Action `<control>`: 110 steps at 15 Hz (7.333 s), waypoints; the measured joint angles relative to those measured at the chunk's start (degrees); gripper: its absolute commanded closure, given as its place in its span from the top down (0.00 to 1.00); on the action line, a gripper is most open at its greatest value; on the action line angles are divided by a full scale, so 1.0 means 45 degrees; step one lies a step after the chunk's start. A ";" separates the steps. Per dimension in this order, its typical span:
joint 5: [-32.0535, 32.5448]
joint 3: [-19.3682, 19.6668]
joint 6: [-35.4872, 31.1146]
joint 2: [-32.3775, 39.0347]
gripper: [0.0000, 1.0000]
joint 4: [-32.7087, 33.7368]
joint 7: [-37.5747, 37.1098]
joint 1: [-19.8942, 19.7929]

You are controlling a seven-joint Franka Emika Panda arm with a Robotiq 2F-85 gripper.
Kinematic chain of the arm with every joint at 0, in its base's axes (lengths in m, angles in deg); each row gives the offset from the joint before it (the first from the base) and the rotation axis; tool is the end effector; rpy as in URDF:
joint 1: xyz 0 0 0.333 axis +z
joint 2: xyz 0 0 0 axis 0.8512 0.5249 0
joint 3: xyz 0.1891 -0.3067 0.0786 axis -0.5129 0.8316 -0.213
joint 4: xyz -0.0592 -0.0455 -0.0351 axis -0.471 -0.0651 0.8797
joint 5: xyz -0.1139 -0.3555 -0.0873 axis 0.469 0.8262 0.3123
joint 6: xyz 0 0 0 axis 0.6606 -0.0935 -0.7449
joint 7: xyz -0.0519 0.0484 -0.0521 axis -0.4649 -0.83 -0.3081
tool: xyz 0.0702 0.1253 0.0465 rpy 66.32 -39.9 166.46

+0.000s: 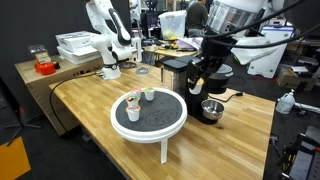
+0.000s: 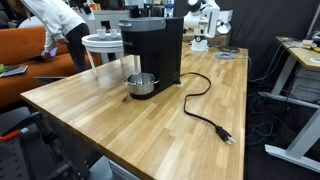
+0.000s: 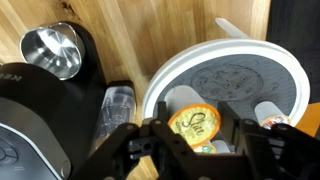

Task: Put one cup in the silver pot

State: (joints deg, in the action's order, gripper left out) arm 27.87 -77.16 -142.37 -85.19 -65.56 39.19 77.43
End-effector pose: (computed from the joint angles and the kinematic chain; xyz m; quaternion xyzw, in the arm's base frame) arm 0.4375 0.2713 0.4379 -0.9856 0.0104 -0.1680 0.0169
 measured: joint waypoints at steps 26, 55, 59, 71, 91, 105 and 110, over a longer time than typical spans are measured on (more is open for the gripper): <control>-0.0204 -0.1191 -0.0406 -0.1130 0.52 -0.3690 -0.3109 -0.1392; 0.4261 -0.0049 -0.1299 0.2312 0.27 -0.2174 -0.4192 -0.2359; 0.4997 0.0574 -0.1269 0.3207 0.27 -0.1588 -0.4200 -0.2255; 0.5219 0.1569 -0.0811 0.4526 0.27 -0.0386 -0.4217 -0.1310; 0.6188 0.1729 0.1453 0.4372 0.27 -0.0446 -0.4912 -0.0780; 0.9219 0.1797 0.2825 0.5655 0.27 0.0442 -0.4512 -0.0889; 0.9591 0.2033 0.2434 0.6681 0.27 0.0790 -0.4516 -0.1108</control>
State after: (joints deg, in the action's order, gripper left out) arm 71.02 -68.01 -131.42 -55.12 -62.00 18.87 72.45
